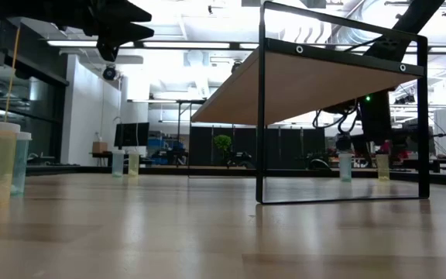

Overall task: Pick and place medicine bottles onto shelf by color
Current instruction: Put the yellow pill bottle on the shelf

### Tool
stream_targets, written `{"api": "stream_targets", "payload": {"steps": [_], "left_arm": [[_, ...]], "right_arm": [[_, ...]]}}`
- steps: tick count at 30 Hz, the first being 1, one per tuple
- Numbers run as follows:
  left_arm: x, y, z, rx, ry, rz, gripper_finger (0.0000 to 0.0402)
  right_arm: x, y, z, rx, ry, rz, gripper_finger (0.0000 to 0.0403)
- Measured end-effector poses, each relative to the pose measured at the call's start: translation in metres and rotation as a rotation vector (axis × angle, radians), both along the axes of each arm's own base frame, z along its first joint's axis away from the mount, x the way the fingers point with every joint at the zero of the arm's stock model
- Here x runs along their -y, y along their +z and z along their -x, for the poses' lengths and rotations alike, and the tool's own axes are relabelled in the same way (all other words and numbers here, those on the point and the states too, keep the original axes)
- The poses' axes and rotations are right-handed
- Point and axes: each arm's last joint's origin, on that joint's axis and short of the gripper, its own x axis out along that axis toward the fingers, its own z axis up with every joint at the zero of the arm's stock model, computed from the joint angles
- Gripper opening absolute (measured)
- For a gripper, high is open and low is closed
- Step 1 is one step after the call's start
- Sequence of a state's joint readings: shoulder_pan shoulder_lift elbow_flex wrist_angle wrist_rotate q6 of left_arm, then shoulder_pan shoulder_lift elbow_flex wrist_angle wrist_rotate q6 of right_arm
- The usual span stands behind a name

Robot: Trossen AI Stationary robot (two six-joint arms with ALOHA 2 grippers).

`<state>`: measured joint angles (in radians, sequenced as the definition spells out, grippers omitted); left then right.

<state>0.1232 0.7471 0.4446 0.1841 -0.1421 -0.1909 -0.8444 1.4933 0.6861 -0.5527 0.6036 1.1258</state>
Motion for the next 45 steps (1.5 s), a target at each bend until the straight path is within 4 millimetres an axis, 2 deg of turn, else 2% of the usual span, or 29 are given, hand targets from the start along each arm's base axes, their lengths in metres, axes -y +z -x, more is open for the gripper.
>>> {"api": "stream_targets", "payload": {"steps": [17,27,32,37,45], "left_arm": [[0.0,0.0,0.0,0.0,0.0,-0.001,0.0159],[0.0,0.0,0.0,0.0,-0.001,-0.002,0.0159],[0.0,0.0,0.0,0.0,-0.001,-0.002,0.0159],[0.0,0.0,0.0,0.0,-0.001,-0.003,0.0159],[0.0,0.0,0.0,0.002,0.0,-0.003,0.0159]], "right_arm": [[0.001,0.001,0.002,-0.093,0.032,0.029,0.0101],[-0.001,0.009,0.004,-0.133,0.086,0.036,0.01],[-0.009,0.035,0.007,-0.108,0.156,0.108,0.01],[-0.033,0.077,0.008,-0.007,0.289,0.254,0.01],[-0.079,0.131,-0.009,0.309,0.7,0.465,0.01]]}}
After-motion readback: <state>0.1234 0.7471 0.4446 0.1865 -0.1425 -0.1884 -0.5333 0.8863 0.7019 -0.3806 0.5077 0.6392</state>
